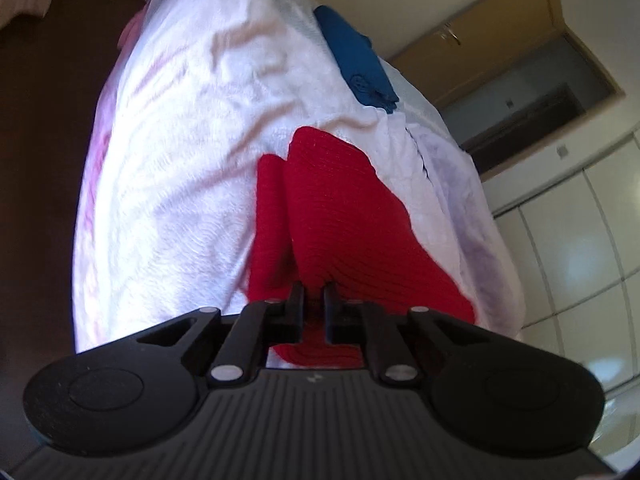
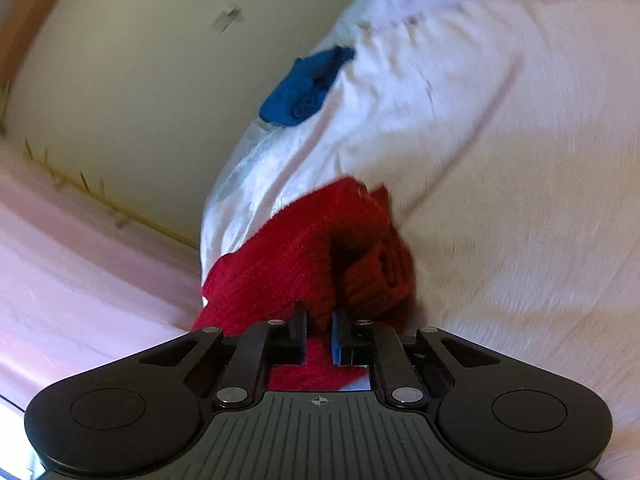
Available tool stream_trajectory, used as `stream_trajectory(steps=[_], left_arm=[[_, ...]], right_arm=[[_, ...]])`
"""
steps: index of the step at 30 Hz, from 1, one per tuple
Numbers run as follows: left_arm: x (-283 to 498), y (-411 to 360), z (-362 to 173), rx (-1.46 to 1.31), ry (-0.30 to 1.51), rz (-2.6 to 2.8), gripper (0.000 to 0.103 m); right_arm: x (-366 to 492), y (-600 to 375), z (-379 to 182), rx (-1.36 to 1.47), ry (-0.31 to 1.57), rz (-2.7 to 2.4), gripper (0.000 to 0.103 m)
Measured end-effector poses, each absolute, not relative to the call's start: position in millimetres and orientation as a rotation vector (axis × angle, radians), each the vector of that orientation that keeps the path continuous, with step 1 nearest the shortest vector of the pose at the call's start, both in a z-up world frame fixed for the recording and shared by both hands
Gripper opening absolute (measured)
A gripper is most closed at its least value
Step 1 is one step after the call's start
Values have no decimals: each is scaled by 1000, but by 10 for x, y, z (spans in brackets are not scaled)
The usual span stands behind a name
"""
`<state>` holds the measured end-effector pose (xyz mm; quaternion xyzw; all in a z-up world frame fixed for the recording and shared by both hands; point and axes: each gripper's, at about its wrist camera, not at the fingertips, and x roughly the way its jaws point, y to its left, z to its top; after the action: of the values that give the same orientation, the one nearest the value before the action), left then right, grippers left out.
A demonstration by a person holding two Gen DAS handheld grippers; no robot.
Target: Fold clothes
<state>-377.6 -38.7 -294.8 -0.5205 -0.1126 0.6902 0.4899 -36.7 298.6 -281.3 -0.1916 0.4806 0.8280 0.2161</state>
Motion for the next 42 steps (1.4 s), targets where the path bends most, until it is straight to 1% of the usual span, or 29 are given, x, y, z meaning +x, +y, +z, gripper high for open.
stream_trajectory(steps=[2, 5, 7, 9, 10, 11, 12, 13, 14, 16, 19, 21, 22, 23, 24, 25, 28, 30, 33, 36, 37, 40, 41, 42], left_arm=[[-3736, -389, -3040, -1273, -223, 1680, 9], [-3586, -290, -3248, -1300, -81, 1704, 10], [-3512, -263, -3202, -1280, -44, 1729, 11], [-3486, -248, -3086, -1253, 0, 1733, 14], [-3496, -250, -3037, -1250, 7, 1721, 16], [-3524, -258, -2980, -1248, 3, 1713, 16], [-3558, -265, -2934, -1243, -8, 1700, 17], [-3606, -266, -2890, -1244, -25, 1689, 23], [-3674, -257, -2856, -1247, -56, 1682, 32], [-3816, -193, -2873, -1257, -129, 1681, 40], [-4014, -27, -2975, -1272, -214, 1685, 40], [-4127, 102, -3078, -1273, -264, 1685, 36], [-4170, 151, -3108, -1269, -297, 1672, 26], [-4211, 199, -3136, -1263, -329, 1659, 6], [-4211, 205, -3110, -1233, -337, 1667, 6], [-4206, 206, -3077, -1200, -342, 1678, 6], [-4139, 80, -2935, -1067, -296, 1756, 5], [-4106, 124, -3054, -1090, -229, 1774, 6], [-4058, 200, -3247, -1130, -123, 1796, 9], [-4006, 385, -3135, -1105, -8, 1814, 15], [-4003, 428, -3064, -1094, 20, 1823, 15], [-4025, 435, -2782, -1045, 15, 1863, 14], [-4038, 440, -2690, -1029, 12, 1874, 14], [-4041, 464, -2609, -1011, 16, 1877, 14]], right_arm=[[-410, 2935, -2828, -637, 1249, 2263, 8], [-507, 2848, -3167, -764, 1280, 2123, 9], [-571, 2776, -3138, -781, 1242, 2109, 12], [-608, 2717, -2979, -799, 1191, 2116, 23], [-606, 2693, -2891, -818, 1168, 2112, 35], [-592, 2667, -2808, -823, 1134, 2114, 41], [-578, 2645, -2730, -814, 1097, 2121, 44], [-561, 2635, -2650, -790, 1069, 2133, 48], [-548, 2667, -2611, -755, 1064, 2144, 51], [-540, 2772, -2610, -680, 1112, 2157, 55], [-618, 3020, -2791, -598, 1242, 2127, 55], [-722, 3238, -2967, -586, 1327, 2086, 55], [-769, 3331, -3050, -580, 1369, 2071, 55], [-810, 3410, -3132, -569, 1414, 2059, 53], [-843, 3468, -3197, -557, 1450, 2044, 37], [-870, 3514, -3224, -543, 1460, 2052, 9], [-969, 3511, -3062, -532, 1270, 2160, 8], [-1028, 3473, -2960, -546, 1127, 2213, 7], [-1216, 3433, -3092, -709, 991, 2196, 8], [-1381, 3380, -3134, -832, 874, 2178, 9], [-1391, 3378, -3060, -843, 859, 2175, 12], [-1390, 3354, -2826, -821, 801, 2181, 34], [-1389, 3338, -2753, -801, 774, 2190, 40], [-1401, 3319, -2694, -787, 745, 2205, 41]])
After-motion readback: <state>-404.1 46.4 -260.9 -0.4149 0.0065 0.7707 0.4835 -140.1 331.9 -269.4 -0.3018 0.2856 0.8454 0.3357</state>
